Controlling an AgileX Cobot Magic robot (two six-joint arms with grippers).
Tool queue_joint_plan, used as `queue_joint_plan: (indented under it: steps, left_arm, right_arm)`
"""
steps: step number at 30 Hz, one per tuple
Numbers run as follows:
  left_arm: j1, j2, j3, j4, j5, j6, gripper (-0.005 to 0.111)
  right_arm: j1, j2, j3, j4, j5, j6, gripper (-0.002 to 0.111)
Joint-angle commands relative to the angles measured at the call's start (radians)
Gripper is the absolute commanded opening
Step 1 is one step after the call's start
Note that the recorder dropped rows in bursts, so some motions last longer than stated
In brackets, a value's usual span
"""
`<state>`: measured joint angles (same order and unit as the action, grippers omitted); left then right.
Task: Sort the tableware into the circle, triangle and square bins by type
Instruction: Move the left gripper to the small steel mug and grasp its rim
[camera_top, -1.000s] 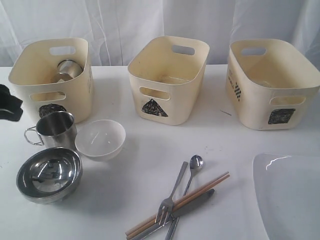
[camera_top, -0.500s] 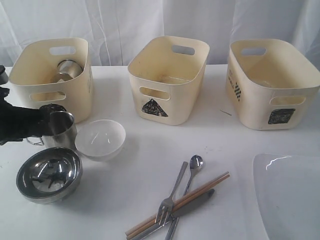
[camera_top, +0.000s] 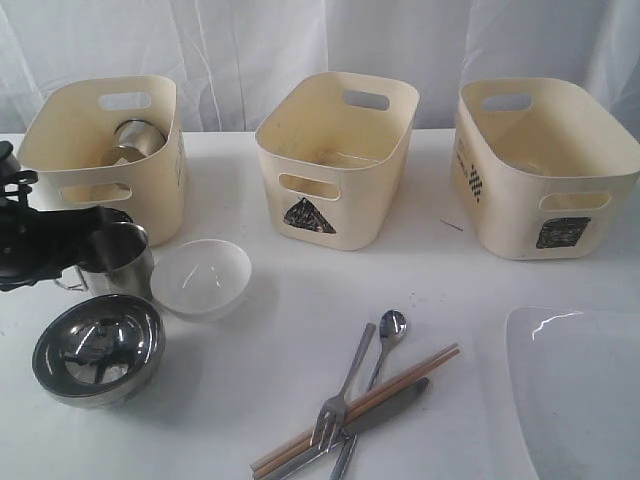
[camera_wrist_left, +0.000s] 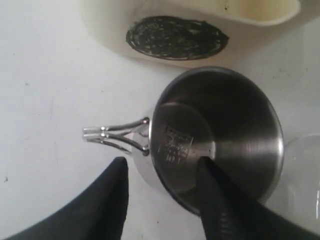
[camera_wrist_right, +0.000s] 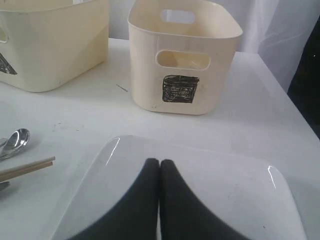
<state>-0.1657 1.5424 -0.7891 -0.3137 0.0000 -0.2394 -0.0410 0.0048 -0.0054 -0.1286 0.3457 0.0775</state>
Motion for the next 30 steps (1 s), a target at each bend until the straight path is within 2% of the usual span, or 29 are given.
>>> queue_joint_plan:
  steps: [1,9,16,23,26,30]
  left_arm:
    - [0.003,0.026,0.008,-0.022,-0.041,-0.022,0.048]
    - [0.003,0.080,0.008,-0.026,-0.063,-0.054,0.048]
    - [0.003,0.108,0.008,-0.026,-0.135,-0.054,0.048]
    - [0.003,0.126,0.008,-0.024,-0.135,-0.023,0.048]
    - [0.003,0.126,0.008,-0.022,-0.135,-0.016,0.040]
    - [0.003,0.126,0.008,-0.020,-0.128,0.062,0.017]
  right_arm:
    - [-0.001,-0.005,0.005,-0.002,-0.003,0.006,0.000]
    - [-0.001,-0.005,0.005,-0.002,-0.003,0.006,0.000]
    - [-0.001,-0.005,0.005,-0.002,-0.003,0.006,0.000]
    - [-0.001,-0.005,0.005,-0.002,-0.003,0.006,0.000]
    - [-0.001,-0.005,0.005,-0.002,-0.003,0.006,0.000]
    - [-0.001,-0.005,0.005,-0.002,-0.003,0.006,0.000]
